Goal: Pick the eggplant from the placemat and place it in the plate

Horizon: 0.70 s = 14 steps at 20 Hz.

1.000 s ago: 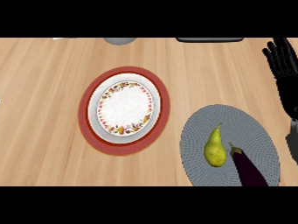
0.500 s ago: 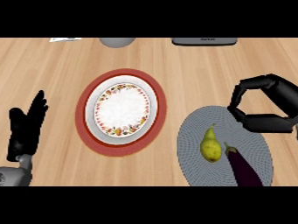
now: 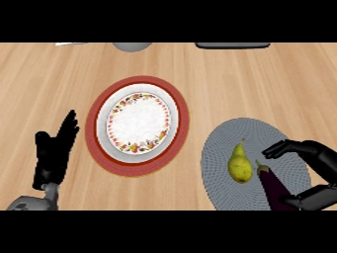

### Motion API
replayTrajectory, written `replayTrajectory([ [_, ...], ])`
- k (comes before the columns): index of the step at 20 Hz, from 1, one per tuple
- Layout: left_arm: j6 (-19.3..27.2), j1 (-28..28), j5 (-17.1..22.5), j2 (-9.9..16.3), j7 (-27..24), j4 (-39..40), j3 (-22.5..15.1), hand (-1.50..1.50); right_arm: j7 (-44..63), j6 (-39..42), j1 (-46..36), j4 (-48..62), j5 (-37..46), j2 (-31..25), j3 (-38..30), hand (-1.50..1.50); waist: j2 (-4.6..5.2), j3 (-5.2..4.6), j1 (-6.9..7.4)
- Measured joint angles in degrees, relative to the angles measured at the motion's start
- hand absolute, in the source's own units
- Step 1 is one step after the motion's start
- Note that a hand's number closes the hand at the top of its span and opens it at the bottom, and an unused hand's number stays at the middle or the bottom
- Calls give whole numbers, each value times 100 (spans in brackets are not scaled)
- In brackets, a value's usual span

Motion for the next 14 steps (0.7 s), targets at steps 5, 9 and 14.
replayTrajectory([
  [5,25,65,-81,-79,91,-144,-106,0,-748,-2,4,69,1046,-685,195,-150,-11,-6,65],
  [9,28,55,-120,-75,143,-194,-90,0,-823,-356,-246,-171,1889,-1041,342,-150,-16,-13,87],
  [14,5,62,-172,-172,47,-102,-99,0,-481,-156,-655,-522,2556,-1425,539,-150,-15,-22,92],
])
